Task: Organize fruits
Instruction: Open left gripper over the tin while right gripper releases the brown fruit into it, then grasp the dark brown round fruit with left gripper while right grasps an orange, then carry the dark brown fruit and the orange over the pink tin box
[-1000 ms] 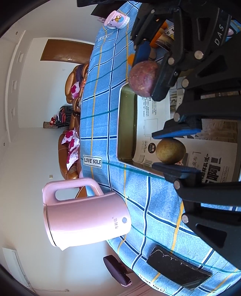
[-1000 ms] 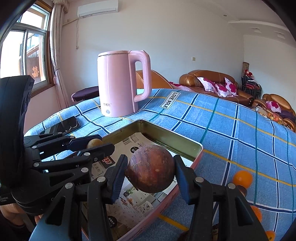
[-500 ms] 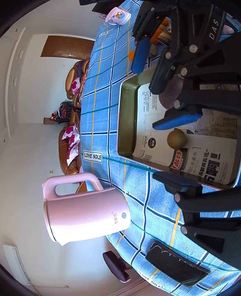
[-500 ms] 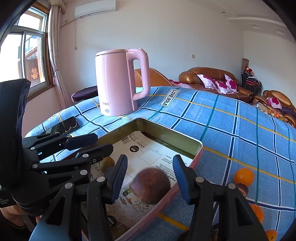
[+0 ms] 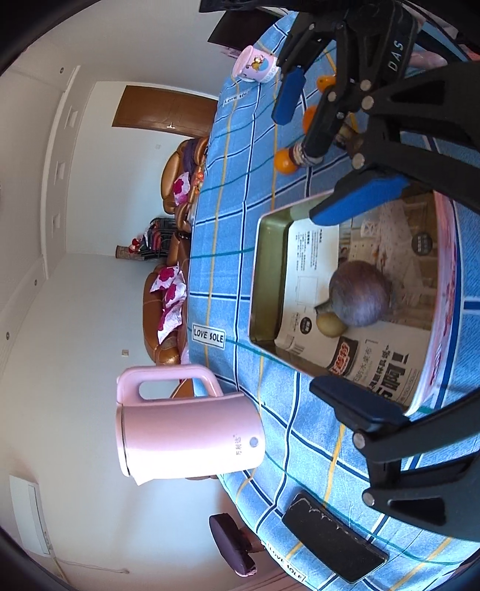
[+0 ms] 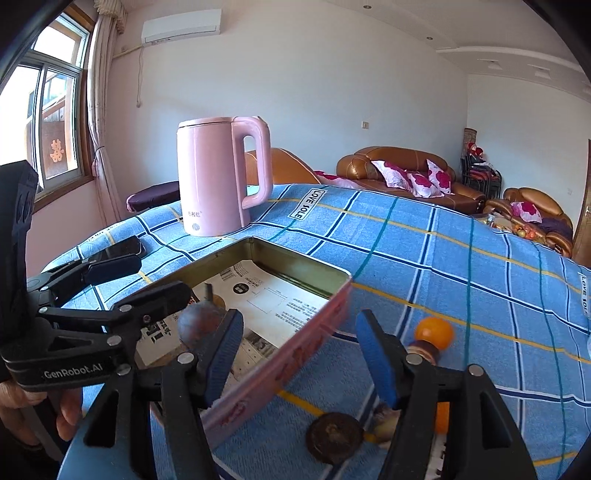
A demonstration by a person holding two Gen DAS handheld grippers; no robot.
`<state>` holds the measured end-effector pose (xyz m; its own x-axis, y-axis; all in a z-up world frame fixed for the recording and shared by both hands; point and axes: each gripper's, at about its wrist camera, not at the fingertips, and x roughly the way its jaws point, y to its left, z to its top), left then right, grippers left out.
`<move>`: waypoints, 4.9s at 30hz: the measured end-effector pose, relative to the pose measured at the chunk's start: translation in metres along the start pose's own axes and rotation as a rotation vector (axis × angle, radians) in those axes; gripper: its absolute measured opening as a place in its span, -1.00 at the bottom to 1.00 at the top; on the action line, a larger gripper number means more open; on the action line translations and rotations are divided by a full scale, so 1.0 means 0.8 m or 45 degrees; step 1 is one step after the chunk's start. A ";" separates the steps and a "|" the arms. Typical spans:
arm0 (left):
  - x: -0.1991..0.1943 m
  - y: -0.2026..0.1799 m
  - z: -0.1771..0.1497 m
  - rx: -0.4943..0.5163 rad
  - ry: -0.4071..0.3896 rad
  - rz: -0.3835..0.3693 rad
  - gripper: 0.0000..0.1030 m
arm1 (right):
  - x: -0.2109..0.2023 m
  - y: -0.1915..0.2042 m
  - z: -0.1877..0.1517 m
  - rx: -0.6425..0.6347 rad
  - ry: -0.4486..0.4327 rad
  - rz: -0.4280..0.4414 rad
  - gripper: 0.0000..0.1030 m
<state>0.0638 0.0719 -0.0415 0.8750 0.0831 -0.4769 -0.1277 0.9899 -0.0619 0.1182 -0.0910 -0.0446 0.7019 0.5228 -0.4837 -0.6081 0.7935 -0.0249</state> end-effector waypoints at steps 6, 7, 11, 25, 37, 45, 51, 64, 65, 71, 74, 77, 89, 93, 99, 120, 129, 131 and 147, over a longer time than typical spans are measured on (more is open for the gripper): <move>-0.007 -0.052 -0.003 0.054 -0.015 -0.093 0.66 | -0.057 -0.072 -0.032 0.105 0.008 -0.173 0.27; -0.006 -0.061 -0.004 0.067 -0.012 -0.102 0.66 | -0.062 -0.086 -0.037 0.138 0.021 -0.198 0.27; -0.001 -0.092 -0.009 0.121 0.013 -0.134 0.66 | -0.067 -0.127 -0.050 0.227 0.092 -0.239 0.27; 0.015 -0.132 -0.024 0.228 0.094 -0.194 0.39 | -0.031 -0.147 -0.074 0.290 0.303 -0.136 -0.06; 0.057 -0.179 -0.032 0.400 0.293 -0.228 0.00 | -0.026 -0.152 -0.075 0.324 0.327 -0.103 -0.24; 0.065 -0.199 -0.040 0.524 0.324 -0.139 -0.28 | -0.027 -0.154 -0.078 0.345 0.318 -0.078 -0.24; 0.075 -0.187 -0.032 0.445 0.373 -0.178 -0.21 | -0.029 -0.156 -0.079 0.359 0.306 -0.068 -0.24; 0.069 -0.176 -0.032 0.371 0.351 -0.264 -0.27 | -0.035 -0.155 -0.078 0.343 0.272 -0.069 -0.24; 0.068 -0.175 -0.031 0.366 0.344 -0.268 -0.27 | -0.036 -0.155 -0.078 0.343 0.266 -0.067 -0.24; 0.058 -0.168 -0.028 0.324 0.285 -0.294 -0.27 | -0.043 -0.155 -0.077 0.344 0.226 -0.055 -0.31; 0.055 -0.166 -0.027 0.310 0.262 -0.303 -0.27 | -0.043 -0.154 -0.076 0.341 0.226 -0.049 -0.33; 0.053 -0.164 -0.027 0.302 0.249 -0.311 -0.27 | -0.042 -0.154 -0.077 0.339 0.231 -0.049 -0.34; 0.046 -0.158 -0.025 0.268 0.203 -0.334 -0.27 | -0.037 -0.149 -0.076 0.316 0.261 -0.072 -0.37; 0.041 -0.156 -0.025 0.260 0.172 -0.331 -0.27 | -0.041 -0.150 -0.076 0.315 0.236 -0.052 -0.38; 0.036 -0.152 -0.024 0.245 0.141 -0.334 -0.27 | -0.051 -0.149 -0.075 0.314 0.172 -0.028 -0.38; 0.020 -0.144 -0.022 0.223 0.041 -0.335 -0.27 | -0.078 -0.136 -0.071 0.238 0.013 -0.031 -0.39; 0.014 -0.140 -0.021 0.209 -0.005 -0.332 -0.27 | -0.088 -0.134 -0.071 0.229 -0.042 -0.044 -0.39; 0.012 -0.140 -0.021 0.206 -0.014 -0.332 -0.27 | -0.090 -0.134 -0.072 0.229 -0.054 -0.047 -0.39; 0.002 -0.137 -0.022 0.197 -0.074 -0.321 -0.27 | -0.105 -0.132 -0.074 0.221 -0.138 -0.066 -0.39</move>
<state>0.0714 -0.0388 -0.0507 0.8959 -0.1655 -0.4124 0.1658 0.9855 -0.0353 0.1016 -0.2372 -0.0534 0.7719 0.5030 -0.3888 -0.5040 0.8569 0.1081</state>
